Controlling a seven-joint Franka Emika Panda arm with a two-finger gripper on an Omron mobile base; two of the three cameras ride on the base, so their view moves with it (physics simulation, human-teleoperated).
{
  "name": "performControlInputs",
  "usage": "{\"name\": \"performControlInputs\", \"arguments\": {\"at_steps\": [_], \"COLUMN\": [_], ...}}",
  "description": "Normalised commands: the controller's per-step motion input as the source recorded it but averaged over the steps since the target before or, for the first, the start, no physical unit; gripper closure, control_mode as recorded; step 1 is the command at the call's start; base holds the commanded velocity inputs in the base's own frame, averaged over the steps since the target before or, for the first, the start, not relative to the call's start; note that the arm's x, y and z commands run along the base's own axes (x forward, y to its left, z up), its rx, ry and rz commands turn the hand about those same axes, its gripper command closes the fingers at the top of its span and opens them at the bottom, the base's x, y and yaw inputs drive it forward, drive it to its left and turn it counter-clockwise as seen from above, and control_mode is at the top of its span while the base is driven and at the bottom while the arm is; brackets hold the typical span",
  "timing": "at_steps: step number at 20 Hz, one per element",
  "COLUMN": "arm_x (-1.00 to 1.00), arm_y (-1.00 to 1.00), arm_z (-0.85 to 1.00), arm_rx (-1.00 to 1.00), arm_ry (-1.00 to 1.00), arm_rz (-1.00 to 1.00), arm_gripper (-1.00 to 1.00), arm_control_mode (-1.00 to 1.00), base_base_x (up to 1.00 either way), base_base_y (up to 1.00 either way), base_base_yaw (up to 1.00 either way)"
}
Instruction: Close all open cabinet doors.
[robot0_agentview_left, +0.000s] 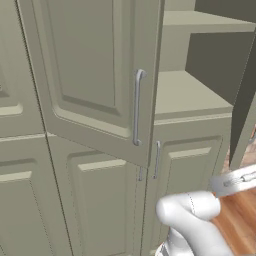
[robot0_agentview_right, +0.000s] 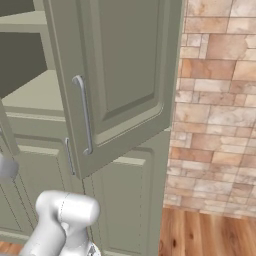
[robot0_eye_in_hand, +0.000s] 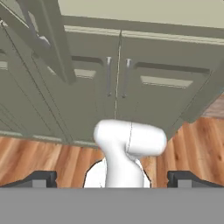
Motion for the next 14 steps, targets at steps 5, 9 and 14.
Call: {"name": "performControlInputs", "arguments": {"at_steps": [5, 9, 14], "arm_x": [-0.04, 0.07, 0.08], "arm_y": [0.5, 0.55, 0.5], "arm_z": [0.0, 0.0, 0.0], "arm_rx": [0.0, 0.0, 0.0], "arm_ry": [-0.3, -0.3, -0.28], "arm_rz": [0.0, 0.0, 0.0], "arm_gripper": [-1.0, -1.0, -1.0], "arm_control_mode": [-1.0, -1.0, -1.0], "base_base_x": [0.0, 0.0, 0.0], "base_base_y": [0.0, 0.0, 0.0], "base_base_yaw": [0.0, 0.0, 0.0]}}
